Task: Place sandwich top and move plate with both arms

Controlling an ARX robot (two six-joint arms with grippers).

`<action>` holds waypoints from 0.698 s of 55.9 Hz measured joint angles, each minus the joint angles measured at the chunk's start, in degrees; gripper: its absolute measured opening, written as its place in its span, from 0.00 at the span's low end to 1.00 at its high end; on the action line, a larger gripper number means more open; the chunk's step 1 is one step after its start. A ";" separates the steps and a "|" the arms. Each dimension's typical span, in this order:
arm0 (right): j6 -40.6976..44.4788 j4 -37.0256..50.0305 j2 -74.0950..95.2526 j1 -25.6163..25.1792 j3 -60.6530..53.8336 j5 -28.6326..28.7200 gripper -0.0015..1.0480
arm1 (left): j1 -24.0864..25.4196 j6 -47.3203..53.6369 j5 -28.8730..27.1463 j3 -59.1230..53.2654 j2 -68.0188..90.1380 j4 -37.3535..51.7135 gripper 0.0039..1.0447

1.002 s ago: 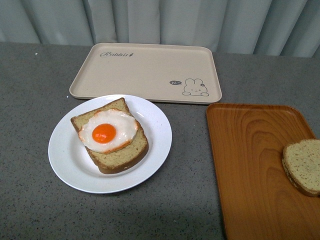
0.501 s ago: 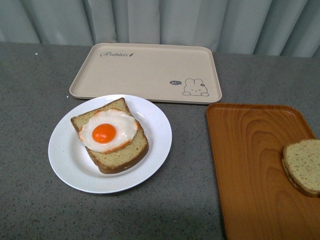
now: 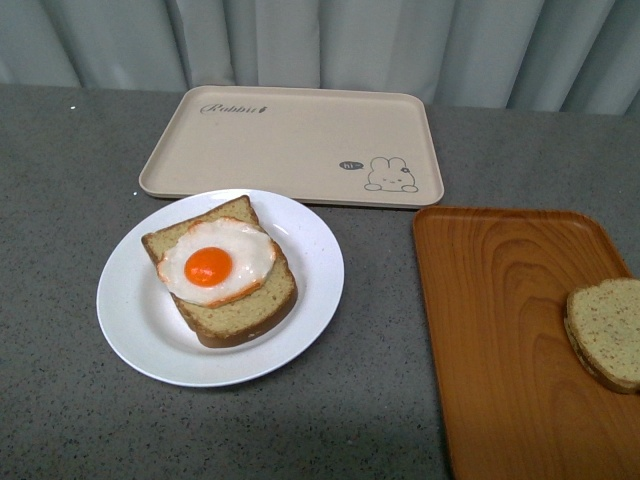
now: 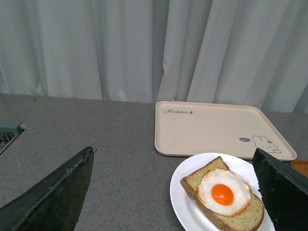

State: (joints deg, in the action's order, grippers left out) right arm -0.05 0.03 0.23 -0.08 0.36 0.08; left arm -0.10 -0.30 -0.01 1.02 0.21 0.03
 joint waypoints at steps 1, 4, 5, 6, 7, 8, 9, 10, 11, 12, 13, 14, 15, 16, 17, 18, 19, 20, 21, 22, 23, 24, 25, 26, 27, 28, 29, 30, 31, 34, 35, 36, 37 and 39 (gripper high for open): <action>0.00 0.00 0.00 0.00 0.00 0.00 0.91 | 0.00 0.00 0.00 0.00 0.00 0.00 0.94; 0.00 0.00 0.00 0.00 0.00 0.00 0.91 | 0.00 0.00 0.00 0.00 0.00 0.00 0.94; 0.00 0.00 0.00 0.00 0.00 0.00 0.91 | 0.00 0.00 0.00 0.00 0.00 0.00 0.94; 0.00 0.00 0.00 0.00 0.00 0.00 0.91 | 0.00 0.00 0.00 0.00 0.00 0.00 0.94; 0.00 0.00 0.00 0.00 0.00 0.00 0.91 | 0.00 0.00 0.00 0.00 0.00 0.00 0.94; 0.00 0.00 0.00 0.00 0.00 0.00 0.91 | 0.00 0.02 0.00 0.00 0.00 0.00 0.94; 0.00 0.00 0.00 0.00 0.00 0.00 0.91 | 0.00 0.00 0.00 0.00 0.00 0.00 0.94; 0.00 0.00 0.00 0.00 0.00 0.00 0.91 | 0.00 0.00 0.00 0.00 0.00 0.00 0.94; 0.00 0.00 0.00 0.00 0.00 0.00 0.91 | 0.00 0.02 0.00 0.00 0.00 0.00 0.94; 0.00 0.00 0.00 0.00 0.00 0.00 0.91 | 0.00 0.00 0.00 0.00 0.00 0.00 0.94; 0.00 0.00 0.00 0.00 0.00 0.00 0.91 | 0.00 0.00 0.00 0.00 0.00 0.00 0.94; 0.00 0.00 0.00 0.00 0.00 0.00 0.91 | 0.00 0.00 0.00 0.00 0.00 0.00 0.94; 0.00 0.00 0.00 0.00 0.00 0.00 0.91 | 0.00 0.00 0.00 0.00 0.00 0.00 0.94; 0.00 0.00 0.00 0.00 0.00 0.00 0.91 | 0.00 0.00 0.00 0.00 0.00 0.00 0.94; 0.00 0.00 0.00 0.00 0.00 0.00 0.91 | 0.00 0.00 0.00 0.00 0.00 0.00 0.94; 0.00 0.00 0.00 0.00 0.00 0.00 0.91 | 0.00 0.00 0.00 0.00 0.00 0.00 0.94; 0.00 0.00 0.00 0.00 0.00 0.00 0.91 | 0.00 0.00 0.00 0.00 0.00 0.00 0.94; 0.00 0.00 0.00 0.00 0.00 0.00 0.91 | 0.00 0.00 0.00 0.00 0.00 0.00 0.94; 0.00 0.00 0.00 0.00 0.00 0.00 0.91 | 0.00 0.00 0.00 0.00 0.00 0.00 0.94; 0.00 0.00 0.00 0.00 0.00 0.00 0.91 | 0.00 0.00 0.00 0.00 0.00 0.00 0.94; 0.00 0.00 0.00 0.00 0.00 0.00 0.91 | 0.00 0.00 0.00 0.00 0.00 0.00 0.94; 0.00 0.00 0.00 0.00 0.00 0.00 0.91 | 0.00 0.00 0.00 0.00 0.00 0.00 0.94; 0.00 0.00 0.00 0.00 0.00 0.00 0.91 | 0.00 0.00 0.00 0.00 0.00 0.00 0.94; 0.00 0.00 0.00 0.00 0.00 0.00 0.91 | 0.00 0.00 0.00 0.00 0.00 0.00 0.94; 0.00 0.00 0.00 0.00 0.00 0.00 0.91 | 0.00 0.00 0.00 0.00 0.00 0.00 0.94; 0.00 0.00 0.00 0.00 0.00 0.00 0.91 | 0.00 0.00 0.00 0.00 0.00 0.00 0.94; 0.00 0.00 0.00 0.00 0.00 0.00 0.91 | 0.00 0.00 0.00 0.00 0.00 0.00 0.94; 0.00 0.00 0.00 0.00 0.00 0.00 0.91 | 0.00 0.00 0.00 0.00 0.00 0.00 0.94; 0.00 0.00 0.00 0.00 0.00 0.00 0.91 | 0.00 0.00 0.00 0.00 0.00 0.00 0.94; 0.00 0.00 0.00 0.00 0.00 0.00 0.91 | 0.00 0.00 0.00 0.00 0.00 0.00 0.94; 0.00 0.00 0.00 0.00 0.00 0.00 0.91 | 0.00 0.00 0.00 0.00 0.00 0.00 0.94; 0.00 0.00 0.00 0.00 0.00 0.00 0.91 | 0.00 0.02 0.00 0.00 0.00 0.00 0.94; 0.13 -0.13 0.09 0.13 0.00 -0.55 0.91 | 0.00 0.00 0.00 0.00 0.00 0.00 0.94; 1.11 -1.75 0.76 0.83 0.44 -3.85 0.91 | 0.00 0.00 0.00 0.00 0.00 0.00 0.94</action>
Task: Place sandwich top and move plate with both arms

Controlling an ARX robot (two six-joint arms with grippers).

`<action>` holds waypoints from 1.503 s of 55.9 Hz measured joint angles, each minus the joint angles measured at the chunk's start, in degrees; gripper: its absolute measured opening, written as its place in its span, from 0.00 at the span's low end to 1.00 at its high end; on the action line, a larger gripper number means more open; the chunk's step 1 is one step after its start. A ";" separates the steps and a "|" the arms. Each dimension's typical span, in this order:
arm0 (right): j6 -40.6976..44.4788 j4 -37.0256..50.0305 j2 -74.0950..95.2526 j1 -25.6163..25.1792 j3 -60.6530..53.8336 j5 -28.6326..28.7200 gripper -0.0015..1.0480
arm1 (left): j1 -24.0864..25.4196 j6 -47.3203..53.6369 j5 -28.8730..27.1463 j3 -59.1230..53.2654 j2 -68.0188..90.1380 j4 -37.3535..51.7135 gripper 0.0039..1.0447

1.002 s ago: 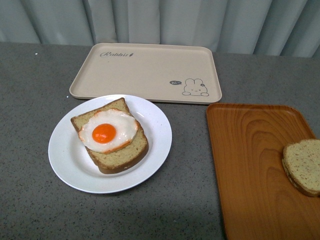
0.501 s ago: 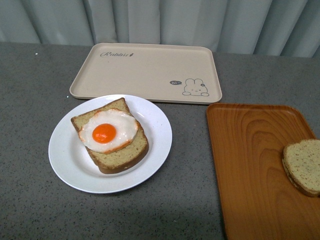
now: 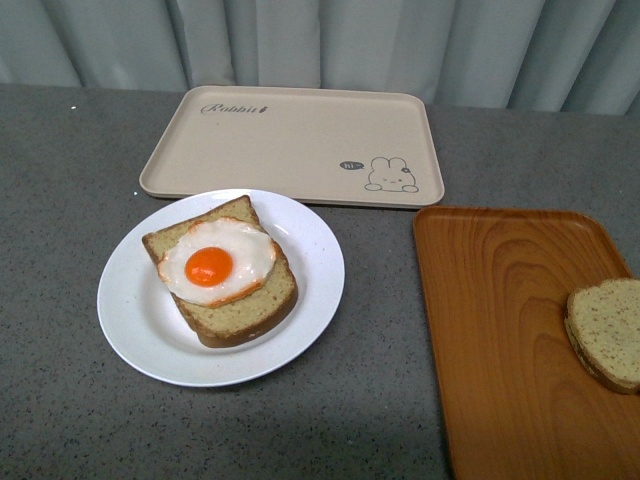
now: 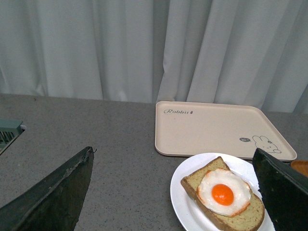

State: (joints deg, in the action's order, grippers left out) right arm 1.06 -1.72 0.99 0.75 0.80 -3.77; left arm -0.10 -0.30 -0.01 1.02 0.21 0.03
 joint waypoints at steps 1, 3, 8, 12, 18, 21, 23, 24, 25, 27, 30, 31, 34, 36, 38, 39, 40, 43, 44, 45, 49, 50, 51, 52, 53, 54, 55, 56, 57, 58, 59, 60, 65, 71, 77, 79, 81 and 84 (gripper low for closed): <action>0.66 -1.25 0.98 0.17 0.46 -2.29 0.91 | 0.00 0.00 0.00 0.00 0.00 0.00 0.94; 0.96 -2.01 3.04 -0.17 0.90 -4.61 0.91 | -0.02 0.00 -0.02 0.00 0.00 0.00 0.94; 0.24 -0.63 12.02 -5.81 2.71 -3.63 0.91 | 0.00 0.02 0.00 0.00 0.00 0.00 0.94; 0.07 4.61 19.82 -10.10 4.20 -1.25 0.91 | 0.00 0.02 0.00 0.00 0.00 0.00 0.94; -0.28 13.40 35.80 -16.68 8.68 3.69 0.91 | 0.00 0.02 0.00 0.00 0.00 0.00 0.94; -0.22 16.83 44.15 -19.43 11.26 6.32 0.91 | 0.00 0.02 0.00 0.00 0.00 0.00 0.94; -0.17 17.49 49.07 -20.81 12.96 8.07 0.91 | 0.00 0.02 0.00 0.00 0.00 0.00 0.94; -0.04 17.05 52.24 -21.66 14.16 9.42 0.91 | 0.00 0.02 -0.02 0.00 0.00 0.00 0.94; 0.04 16.57 53.92 -22.08 14.82 10.16 0.91 | 0.00 0.02 -0.02 0.00 0.00 0.00 0.94; 0.02 15.26 60.08 -23.69 17.03 12.98 0.91 | 0.00 0.02 -0.02 0.00 0.00 0.00 0.94; 0.28 14.84 65.72 -24.94 18.80 15.39 0.91 | 0.00 0.02 0.00 0.00 0.00 0.00 0.94; 0.44 14.12 68.35 -25.46 19.93 16.50 0.91 | 0.00 0.02 -0.02 0.00 0.00 0.00 0.94; 0.70 13.16 74.40 -26.40 22.45 18.64 0.91 | 0.00 0.02 0.00 0.00 0.00 0.00 0.94; 0.96 12.59 77.72 -26.77 24.46 19.89 0.91 | 0.00 0.02 0.00 0.00 0.00 0.00 0.94; 1.20 12.09 80.74 -27.02 26.14 20.74 0.91 | 0.00 0.02 0.00 0.00 0.00 0.00 0.94; 1.22 12.02 81.72 -27.06 26.69 20.85 0.91 | 0.00 0.02 0.00 0.00 0.00 0.00 0.94; 1.33 11.96 83.52 -27.15 27.71 21.22 0.91 | 0.00 0.02 0.00 0.00 0.00 0.00 0.94; 1.31 11.41 86.88 -27.28 29.70 22.05 0.91 | 0.00 0.02 0.00 0.00 0.00 0.00 0.94; 1.36 10.71 88.43 -27.36 30.73 22.86 0.91 | 0.00 0.02 0.00 0.00 0.00 0.00 0.94; 1.38 10.32 89.20 -27.41 31.26 23.37 0.91 | 0.00 0.02 0.00 0.00 0.00 0.00 0.94; 1.88 8.07 93.35 -27.67 34.10 25.99 0.91 | 0.00 0.02 0.00 0.00 0.00 0.00 0.94; 2.08 7.32 94.62 -27.74 34.91 26.73 0.91 | 0.00 0.02 0.00 0.00 0.00 0.00 0.94; 2.23 6.93 95.23 -27.76 35.28 26.93 0.91 | 0.00 0.02 0.00 0.00 0.00 0.00 0.94; 2.49 6.19 96.39 -27.80 36.06 28.00 0.91 | 0.00 0.02 0.00 0.00 0.00 0.00 0.94; 2.64 5.81 96.91 -27.80 36.41 28.39 0.91 | 0.00 0.02 0.00 0.00 0.00 0.00 0.94; 2.97 5.03 98.01 -27.85 37.11 29.31 0.91 | 0.00 0.02 0.00 0.00 0.00 0.00 0.94; 3.06 4.63 98.51 -27.85 37.46 29.53 0.91 | 0.00 0.02 0.00 0.00 0.00 0.00 0.94; 3.41 3.87 99.47 -27.87 38.07 30.45 0.91 | 0.00 0.02 0.00 0.00 0.00 0.00 0.94; 3.58 3.56 99.93 -27.87 38.36 30.64 0.91 | 0.00 0.02 0.00 0.00 0.00 0.00 0.94; 3.78 3.15 100.87 -27.87 38.86 30.82 0.91 | 0.00 0.02 0.00 0.00 0.00 0.00 0.94; 3.91 3.02 101.77 -27.87 39.30 30.80 0.91 | 0.00 0.02 0.00 0.00 0.00 0.00 0.94; 3.91 3.02 102.20 -27.87 39.52 30.77 0.91 | 0.00 0.02 0.00 0.00 0.00 0.00 0.94; 3.52 2.97 105.59 -27.89 41.22 31.15 0.91 | 0.00 0.02 0.00 0.00 0.00 0.00 0.94; 2.73 2.95 108.56 -27.80 42.69 32.04 0.91 | 0.00 0.02 0.00 0.00 0.00 0.00 0.94; 2.64 3.21 110.49 -26.73 43.04 31.89 0.91 | 0.00 0.02 0.00 0.00 0.00 0.00 0.94; 2.38 3.72 111.10 -26.18 43.04 31.89 0.91 | 0.00 0.02 0.00 0.00 0.00 0.00 0.94; 2.08 4.17 111.49 -25.79 43.04 31.85 0.91 | 0.00 0.02 0.00 0.00 0.00 0.00 0.94; 1.79 4.70 111.86 -25.29 42.99 31.85 0.91 | 0.00 0.02 0.00 0.00 0.00 0.00 0.94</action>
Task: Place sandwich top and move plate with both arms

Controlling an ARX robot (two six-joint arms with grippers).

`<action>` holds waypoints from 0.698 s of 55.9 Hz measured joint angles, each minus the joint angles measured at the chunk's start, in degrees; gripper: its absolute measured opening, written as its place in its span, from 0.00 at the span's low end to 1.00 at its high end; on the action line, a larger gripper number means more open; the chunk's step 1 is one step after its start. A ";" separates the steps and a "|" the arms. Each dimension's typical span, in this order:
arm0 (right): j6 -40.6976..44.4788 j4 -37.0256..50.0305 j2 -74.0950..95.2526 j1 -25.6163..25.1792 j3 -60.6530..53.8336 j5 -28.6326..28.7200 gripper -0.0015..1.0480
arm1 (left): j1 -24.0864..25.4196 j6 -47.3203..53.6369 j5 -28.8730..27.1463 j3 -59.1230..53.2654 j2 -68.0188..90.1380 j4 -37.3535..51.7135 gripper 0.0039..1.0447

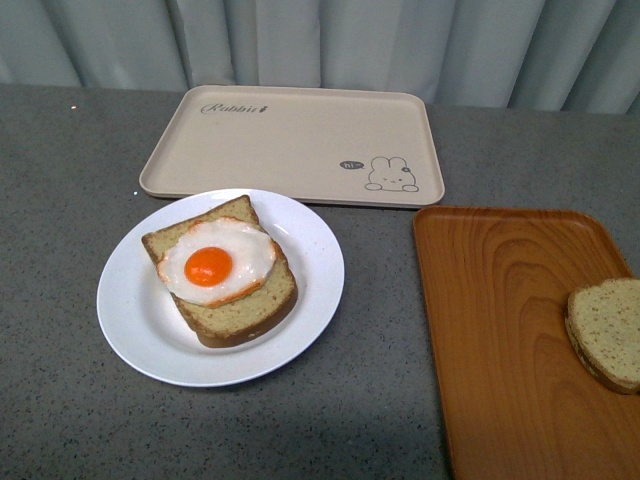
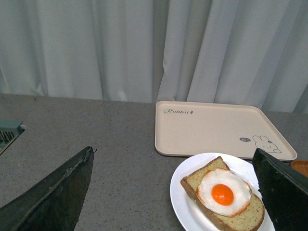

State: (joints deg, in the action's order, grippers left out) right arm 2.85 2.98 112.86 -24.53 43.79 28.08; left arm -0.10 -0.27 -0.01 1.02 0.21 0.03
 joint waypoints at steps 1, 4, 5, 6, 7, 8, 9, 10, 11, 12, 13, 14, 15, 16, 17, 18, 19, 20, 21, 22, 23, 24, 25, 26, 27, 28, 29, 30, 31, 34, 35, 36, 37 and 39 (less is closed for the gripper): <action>-0.09 0.26 0.11 0.22 -0.02 0.00 0.91 | 0.00 0.00 0.00 0.00 0.00 0.00 0.94; -0.24 0.83 0.44 0.70 -0.13 -0.02 0.91 | 0.00 0.00 0.00 0.00 0.00 0.00 0.94; -0.31 1.20 0.52 0.79 -0.20 -0.17 0.91 | 0.00 0.00 0.00 0.00 0.00 0.00 0.94; -0.33 1.42 0.57 0.83 -0.24 -0.26 0.91 | 0.00 0.00 0.00 0.00 0.00 0.00 0.94; -0.35 1.81 0.66 0.90 -0.31 -0.50 0.91 | 0.00 0.00 0.00 0.00 0.00 0.00 0.94; -0.33 1.95 0.70 0.92 -0.33 -0.63 0.90 | 0.00 0.00 0.00 0.00 0.00 0.00 0.94; -0.26 1.99 0.79 0.94 -0.35 -0.83 0.87 | 0.00 0.00 0.00 0.00 0.00 0.00 0.94; -0.26 2.01 0.85 0.94 -0.35 -1.03 0.84 | 0.00 0.00 0.00 0.00 0.00 0.00 0.94; -0.26 2.01 0.96 0.94 -0.39 -1.11 0.81 | 0.00 0.00 0.00 0.00 0.00 0.00 0.94; -0.26 2.01 1.01 0.94 -0.42 -1.18 0.77 | 0.00 0.00 0.00 0.00 0.00 0.00 0.94; -0.26 2.01 1.05 0.94 -0.42 -1.29 0.74 | 0.00 0.00 0.00 0.00 0.00 0.00 0.94; -0.26 1.99 1.05 0.94 -0.44 -1.36 0.70 | 0.00 0.00 0.00 0.00 0.00 0.00 0.94; -0.26 1.99 1.07 0.94 -0.44 -1.42 0.67 | 0.00 0.00 0.00 0.00 0.00 0.00 0.94; -0.24 1.97 1.07 0.92 -0.44 -1.44 0.64 | 0.00 0.00 0.00 0.00 0.00 0.00 0.94; -0.26 1.97 1.07 0.90 -0.44 -1.44 0.62 | 0.00 0.00 0.00 0.00 0.00 0.00 0.94; -0.26 1.95 1.07 0.87 -0.44 -1.44 0.59 | 0.00 0.00 0.00 0.00 0.00 0.00 0.94; -0.28 1.92 1.07 0.87 -0.44 -1.44 0.57 | 0.00 0.00 0.00 0.00 0.00 0.00 0.94; -0.28 1.92 1.07 0.83 -0.44 -1.42 0.54 | 0.00 0.00 0.00 0.00 0.00 0.00 0.94; -0.28 1.92 1.07 0.83 -0.44 -1.44 0.52 | 0.00 0.00 0.00 0.00 0.00 0.00 0.94; -0.33 1.92 1.07 0.76 -0.44 -1.44 0.49 | 0.00 0.00 0.00 0.00 0.00 0.00 0.94; -0.35 1.92 1.07 0.72 -0.44 -1.46 0.47 | 0.00 0.00 0.00 0.00 0.00 0.00 0.94; -0.35 1.97 1.07 0.66 -0.44 -1.68 0.43 | 0.00 0.00 0.00 0.00 0.00 0.00 0.94; -0.35 1.99 1.07 0.63 -0.44 -1.77 0.42 | 0.00 0.00 0.00 0.00 0.00 0.00 0.94; -0.35 1.99 1.07 0.61 -0.44 -1.90 0.39 | 0.00 0.00 0.00 0.00 0.00 0.00 0.94; -0.33 1.99 1.07 0.61 -0.44 -1.92 0.37 | 0.00 0.00 0.00 0.00 0.00 0.00 0.94; -0.33 1.99 1.07 0.59 -0.44 -1.92 0.34 | 0.00 0.00 0.00 0.00 0.00 0.00 0.94; -0.33 1.99 1.07 0.57 -0.44 -1.92 0.32 | 0.00 0.00 0.00 0.00 0.00 0.00 0.94; -0.33 1.99 1.07 0.57 -0.44 -1.92 0.29 | 0.00 0.00 0.00 0.00 0.00 0.00 0.94; -0.33 1.99 1.07 0.57 -0.44 -1.92 0.27 | 0.00 0.00 0.00 0.00 0.00 0.00 0.94; -0.33 1.99 1.07 0.57 -0.44 -1.92 0.21 | 0.00 0.00 0.00 0.00 0.00 0.00 0.94; -0.31 1.99 1.07 0.55 -0.44 -1.92 0.18 | 0.00 0.00 0.00 0.00 0.00 0.00 0.94; -0.33 1.99 1.07 0.52 -0.44 -1.90 0.17 | 0.00 0.00 0.00 0.00 0.00 0.00 0.94; -0.33 1.99 1.07 0.50 -0.44 -1.81 0.14 | 0.00 0.00 0.00 0.00 0.00 0.00 0.94; -0.33 1.99 1.07 0.46 -0.44 -1.64 0.09 | 0.00 0.00 0.00 0.00 0.00 0.00 0.94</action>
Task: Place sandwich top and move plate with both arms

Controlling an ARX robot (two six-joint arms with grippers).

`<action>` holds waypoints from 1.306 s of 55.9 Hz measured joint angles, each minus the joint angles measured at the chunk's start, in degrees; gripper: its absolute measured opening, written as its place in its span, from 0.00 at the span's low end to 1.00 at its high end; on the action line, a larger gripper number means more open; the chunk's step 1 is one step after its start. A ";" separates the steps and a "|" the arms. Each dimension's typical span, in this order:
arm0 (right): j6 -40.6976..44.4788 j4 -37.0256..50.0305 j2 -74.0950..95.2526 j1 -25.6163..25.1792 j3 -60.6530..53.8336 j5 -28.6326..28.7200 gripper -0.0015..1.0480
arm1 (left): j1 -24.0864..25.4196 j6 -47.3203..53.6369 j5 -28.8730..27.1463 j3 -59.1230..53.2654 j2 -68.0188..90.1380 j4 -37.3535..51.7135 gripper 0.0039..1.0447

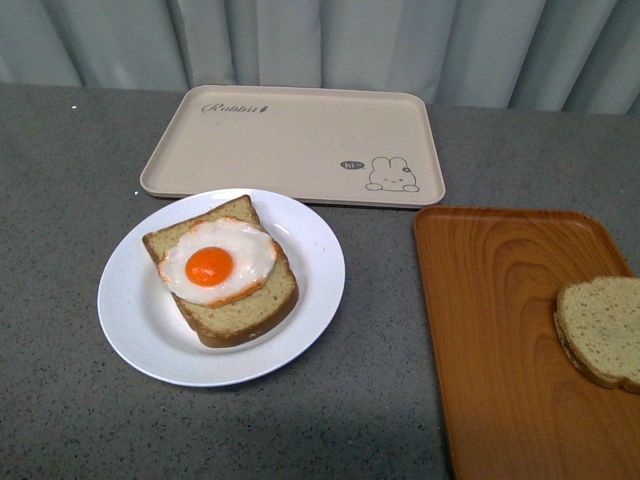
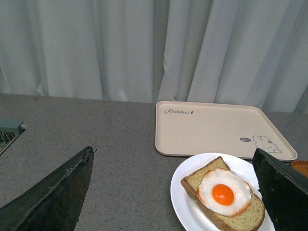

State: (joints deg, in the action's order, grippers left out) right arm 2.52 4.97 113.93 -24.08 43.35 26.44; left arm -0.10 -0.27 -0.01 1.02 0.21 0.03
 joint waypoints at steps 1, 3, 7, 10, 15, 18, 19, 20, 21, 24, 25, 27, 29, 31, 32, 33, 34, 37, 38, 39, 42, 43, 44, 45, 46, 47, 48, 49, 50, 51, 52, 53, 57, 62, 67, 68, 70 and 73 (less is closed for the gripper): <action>0.02 0.00 0.00 0.00 0.00 0.07 0.08 | 0.00 0.00 0.00 0.00 0.00 0.00 0.94; 0.02 -0.09 0.00 0.00 0.00 0.09 0.05 | 0.00 0.00 0.00 0.00 0.00 0.00 0.94; 0.00 -0.09 -0.17 0.00 0.00 0.00 0.02 | 0.00 -0.02 0.00 0.00 0.00 0.00 0.94; -0.02 -0.11 -0.74 0.02 -0.11 0.07 0.02 | 0.00 0.00 0.00 0.00 0.00 0.00 0.94; -1.01 -0.09 -2.64 0.17 -0.83 0.85 0.02 | 0.00 0.00 0.00 0.00 0.00 0.00 0.94; -1.92 0.11 -4.72 0.44 -1.66 1.60 0.02 | 0.00 0.00 0.00 0.00 0.00 0.00 0.94; -2.10 0.15 -5.14 0.50 -1.81 1.79 0.02 | 0.00 0.00 0.00 0.00 0.00 0.00 0.94; -2.49 0.26 -6.10 0.68 -2.16 2.23 0.02 | 0.00 0.00 0.00 0.00 0.00 0.00 0.94; -2.78 0.35 -6.60 0.76 -2.36 2.43 0.02 | 0.00 0.00 0.00 0.00 0.00 0.00 0.94; -4.11 0.77 -9.16 1.40 -3.28 3.34 0.02 | 0.00 0.00 0.00 0.00 0.00 0.00 0.94; -4.63 0.90 -10.23 1.73 -3.61 3.91 0.02 | 0.00 0.00 0.00 0.00 0.00 0.00 0.94; -5.22 0.98 -11.78 2.32 -4.02 4.55 0.02 | 0.00 0.00 0.00 0.00 0.00 0.00 0.94; -5.97 1.11 -13.18 3.10 -4.31 4.92 0.02 | 0.00 0.00 0.00 0.00 0.00 0.00 0.94; -6.69 1.18 -14.47 4.04 -4.44 5.25 0.02 | 0.00 0.00 0.00 0.00 0.00 0.00 0.94; -6.93 1.20 -14.88 4.39 -4.46 5.40 0.02 | 0.00 0.00 0.00 0.00 0.00 0.00 0.94; -7.41 1.22 -15.65 5.14 -4.50 5.68 0.02 | 0.00 0.00 0.00 0.00 0.00 0.00 0.94; -7.93 1.33 -16.44 5.97 -4.52 6.01 0.02 | 0.00 0.00 0.00 0.00 0.00 0.00 0.94; -9.29 1.73 -18.18 8.24 -4.52 6.78 0.02 | 0.00 0.00 0.00 0.00 0.00 0.00 0.94; -9.60 1.84 -18.49 8.72 -4.52 6.91 0.02 | 0.00 0.00 0.00 0.00 0.00 0.00 0.94; -10.34 2.05 -19.08 9.77 -4.52 7.13 0.02 | 0.00 0.00 0.00 0.00 0.00 0.00 0.94; -12.04 2.82 -20.17 12.55 -4.52 7.32 0.02 | 0.00 0.00 0.00 0.00 0.00 0.00 0.94; -12.70 3.26 -20.44 13.73 -4.52 7.30 0.02 | 0.00 0.00 0.00 0.00 0.00 0.00 0.94; -13.07 3.48 -20.52 14.32 -4.50 7.30 0.02 | 0.00 0.00 0.00 0.00 0.00 0.00 0.94; -13.68 3.87 -20.63 15.47 -4.48 7.28 0.02 | 0.00 0.00 0.00 0.00 0.00 0.00 0.94; -14.16 4.28 -20.63 16.68 -4.37 7.21 0.02 | 0.00 0.00 0.00 0.00 0.00 0.00 0.94; -14.67 4.52 -20.63 17.33 -4.31 7.10 0.02 | 0.00 0.00 0.00 0.00 0.00 0.00 0.94; -15.15 5.03 -20.55 18.62 -4.13 6.88 0.02 | 0.00 0.00 0.00 0.00 0.00 0.00 0.94; -15.78 5.55 -20.33 19.91 -3.91 6.54 0.02 | 0.00 0.00 0.00 0.00 0.00 0.00 0.94; -16.66 6.27 -19.89 21.88 -3.43 6.01 0.02 | 0.00 0.00 0.00 0.00 0.00 0.00 0.94; -17.22 6.73 -19.52 23.21 -2.99 5.68 0.02 | 0.00 0.00 0.00 0.00 0.00 0.00 0.94; -18.08 7.50 -18.84 25.16 -2.32 5.25 0.02 | 0.00 0.00 0.00 0.00 0.00 0.00 0.94; -18.78 8.04 -18.34 26.47 -1.79 5.01 0.02 | 0.00 0.00 0.00 0.00 0.00 0.00 0.94; -20.79 9.73 -16.06 30.80 0.09 4.04 0.02 | 0.00 0.00 0.00 0.00 0.00 0.00 0.94; -22.82 11.15 -12.48 36.00 2.84 2.60 0.02 | 0.00 0.00 0.00 0.00 0.00 0.00 0.94; -25.18 12.85 -8.81 40.52 5.22 1.70 0.02 | 0.00 0.00 0.00 0.00 0.00 0.00 0.94; -25.66 13.05 -8.00 41.44 5.79 1.57 0.02 | 0.00 0.00 0.00 0.00 0.00 0.00 0.94; -26.38 13.29 -6.95 42.69 6.60 1.33 0.02 | 0.00 0.00 0.00 0.00 0.00 0.00 0.94; -27.47 13.75 -5.44 44.57 7.80 0.83 0.02 | 0.00 0.00 0.00 0.00 0.00 0.00 0.94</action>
State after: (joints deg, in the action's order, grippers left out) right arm -24.95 18.72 108.49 20.49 51.16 27.27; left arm -0.10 -0.27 -0.01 1.02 0.21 0.03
